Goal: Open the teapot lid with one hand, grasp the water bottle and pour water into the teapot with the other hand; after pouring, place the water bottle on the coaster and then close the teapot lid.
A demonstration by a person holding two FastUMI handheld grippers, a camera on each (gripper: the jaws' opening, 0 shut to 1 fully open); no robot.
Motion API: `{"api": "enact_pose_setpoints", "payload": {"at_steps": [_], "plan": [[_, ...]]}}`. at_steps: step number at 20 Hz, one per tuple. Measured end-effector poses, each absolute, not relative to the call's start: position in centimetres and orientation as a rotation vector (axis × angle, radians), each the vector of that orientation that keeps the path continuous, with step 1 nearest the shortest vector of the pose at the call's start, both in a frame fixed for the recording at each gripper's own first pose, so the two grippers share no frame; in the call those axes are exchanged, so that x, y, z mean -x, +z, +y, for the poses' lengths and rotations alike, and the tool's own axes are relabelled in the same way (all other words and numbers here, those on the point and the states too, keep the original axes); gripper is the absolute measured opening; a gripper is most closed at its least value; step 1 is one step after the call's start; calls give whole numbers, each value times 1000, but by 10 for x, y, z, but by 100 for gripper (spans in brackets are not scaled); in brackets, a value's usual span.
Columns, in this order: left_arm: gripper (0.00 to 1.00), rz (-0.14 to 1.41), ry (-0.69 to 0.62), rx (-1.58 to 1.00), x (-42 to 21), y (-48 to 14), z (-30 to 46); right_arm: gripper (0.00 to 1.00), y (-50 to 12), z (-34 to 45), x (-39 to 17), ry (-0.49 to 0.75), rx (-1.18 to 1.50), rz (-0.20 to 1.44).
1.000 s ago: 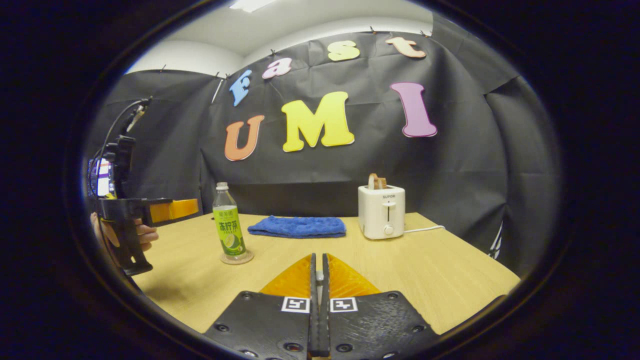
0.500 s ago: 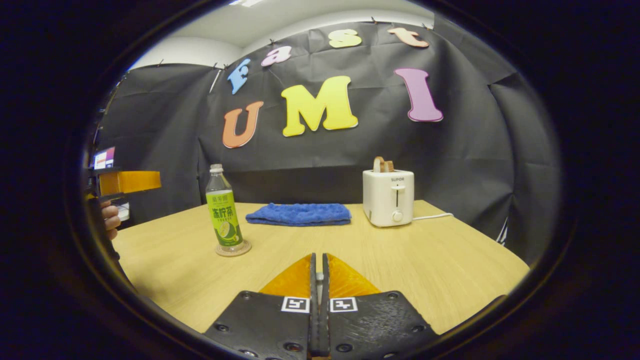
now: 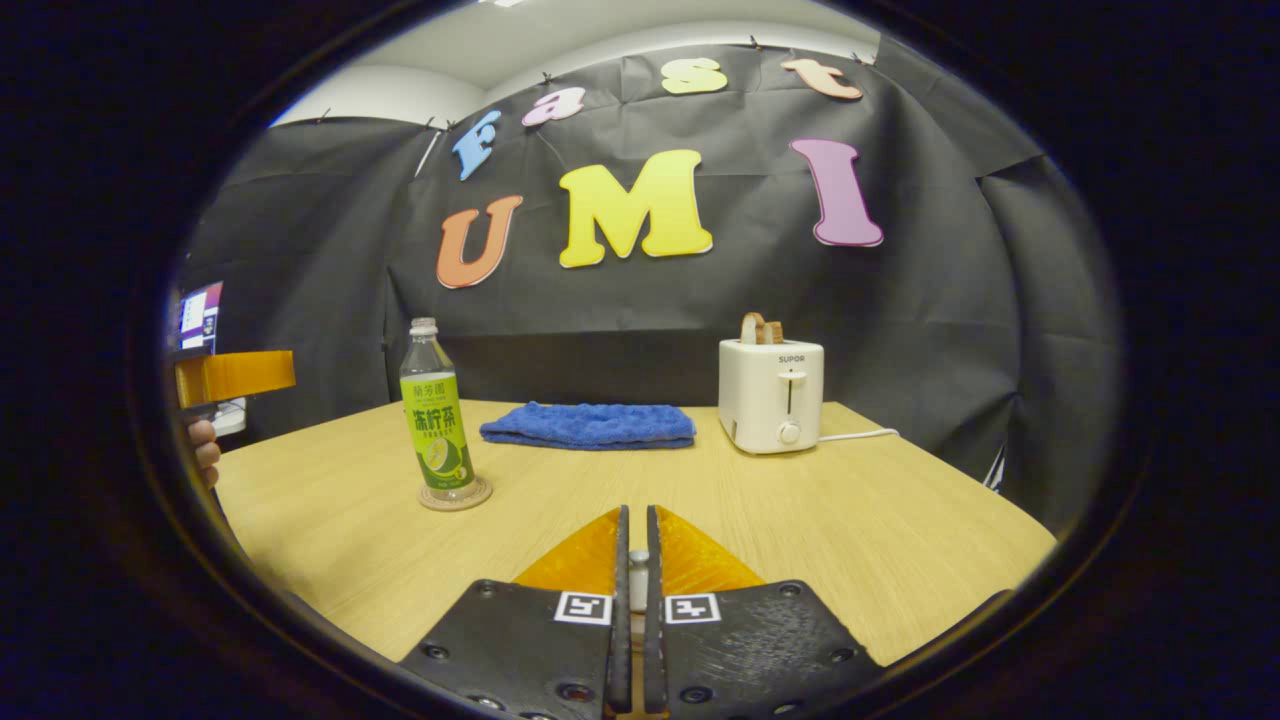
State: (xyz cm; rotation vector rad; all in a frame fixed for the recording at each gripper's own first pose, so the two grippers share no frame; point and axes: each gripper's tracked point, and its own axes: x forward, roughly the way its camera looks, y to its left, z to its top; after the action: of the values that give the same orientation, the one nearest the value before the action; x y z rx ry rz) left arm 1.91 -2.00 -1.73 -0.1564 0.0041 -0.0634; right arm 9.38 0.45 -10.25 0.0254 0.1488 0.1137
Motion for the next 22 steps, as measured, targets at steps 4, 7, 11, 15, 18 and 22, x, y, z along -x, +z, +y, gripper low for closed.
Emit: {"api": "enact_pose_setpoints", "payload": {"at_steps": [4, 7, 11, 15, 18, 22], "plan": [[97, 27, -64, 155, -15, -22, -17, 5, -84, 8, -82, 105, -19, 110], [96, 32, -68, 146, -11, -20, -17, 6, -65, 11, -67, 103, -13, 78], [96, 15, -85, 116, 0, -8, -22, 14, -36, 11, -42, 99, -25, 28], [96, -8, -106, 84, 13, 7, -28, 29, -9, 13, -19, 114, -82, 19], [96, -11, -136, 75, 23, 15, -35, 40, 9, 17, -2, 133, -100, 19], [96, -25, -126, 55, 34, 25, -29, 67, 27, 18, 20, 127, -57, -6]]}}
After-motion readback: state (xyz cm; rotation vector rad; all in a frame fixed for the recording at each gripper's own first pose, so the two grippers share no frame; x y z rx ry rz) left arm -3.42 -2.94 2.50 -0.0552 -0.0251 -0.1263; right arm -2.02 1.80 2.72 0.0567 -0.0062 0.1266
